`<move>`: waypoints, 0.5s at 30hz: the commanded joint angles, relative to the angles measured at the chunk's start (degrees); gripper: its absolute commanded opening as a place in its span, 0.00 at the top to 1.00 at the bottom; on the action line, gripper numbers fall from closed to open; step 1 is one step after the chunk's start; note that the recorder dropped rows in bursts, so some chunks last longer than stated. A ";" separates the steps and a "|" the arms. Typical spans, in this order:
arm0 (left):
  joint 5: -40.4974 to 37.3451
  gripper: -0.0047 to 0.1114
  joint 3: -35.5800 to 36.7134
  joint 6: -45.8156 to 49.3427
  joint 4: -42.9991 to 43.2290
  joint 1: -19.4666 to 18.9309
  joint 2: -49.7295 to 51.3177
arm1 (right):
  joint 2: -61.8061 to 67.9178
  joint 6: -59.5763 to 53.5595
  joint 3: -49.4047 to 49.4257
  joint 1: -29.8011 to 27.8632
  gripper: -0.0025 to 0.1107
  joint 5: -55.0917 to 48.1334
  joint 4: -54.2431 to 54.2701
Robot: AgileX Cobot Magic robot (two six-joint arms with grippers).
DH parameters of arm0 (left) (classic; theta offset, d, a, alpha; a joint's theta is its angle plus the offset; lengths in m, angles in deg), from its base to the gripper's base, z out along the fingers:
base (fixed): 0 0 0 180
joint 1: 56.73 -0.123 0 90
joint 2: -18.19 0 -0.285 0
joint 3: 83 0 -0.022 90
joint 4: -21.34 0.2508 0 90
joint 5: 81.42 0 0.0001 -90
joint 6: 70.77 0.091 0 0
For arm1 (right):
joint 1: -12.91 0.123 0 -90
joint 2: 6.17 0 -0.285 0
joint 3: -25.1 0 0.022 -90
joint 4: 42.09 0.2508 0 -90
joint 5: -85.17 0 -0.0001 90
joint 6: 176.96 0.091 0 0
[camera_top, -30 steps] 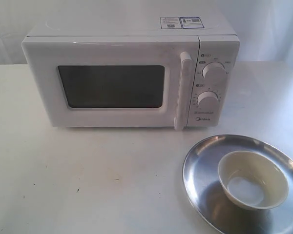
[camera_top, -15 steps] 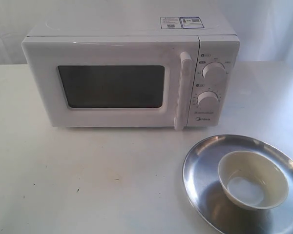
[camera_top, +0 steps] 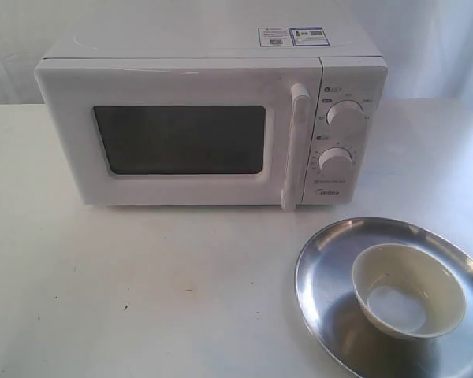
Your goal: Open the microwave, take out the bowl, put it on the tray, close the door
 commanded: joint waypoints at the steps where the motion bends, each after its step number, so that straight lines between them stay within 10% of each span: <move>1: 0.02 0.96 0.19 -0.33 -0.22 0.05 -0.12 | -0.38 -1.81 0.30 -1.90 0.98 1.63 1.18; 15: 0.02 0.96 0.19 -0.33 -0.22 0.05 -0.12 | -0.38 -1.81 0.30 -2.39 0.98 0.40 1.28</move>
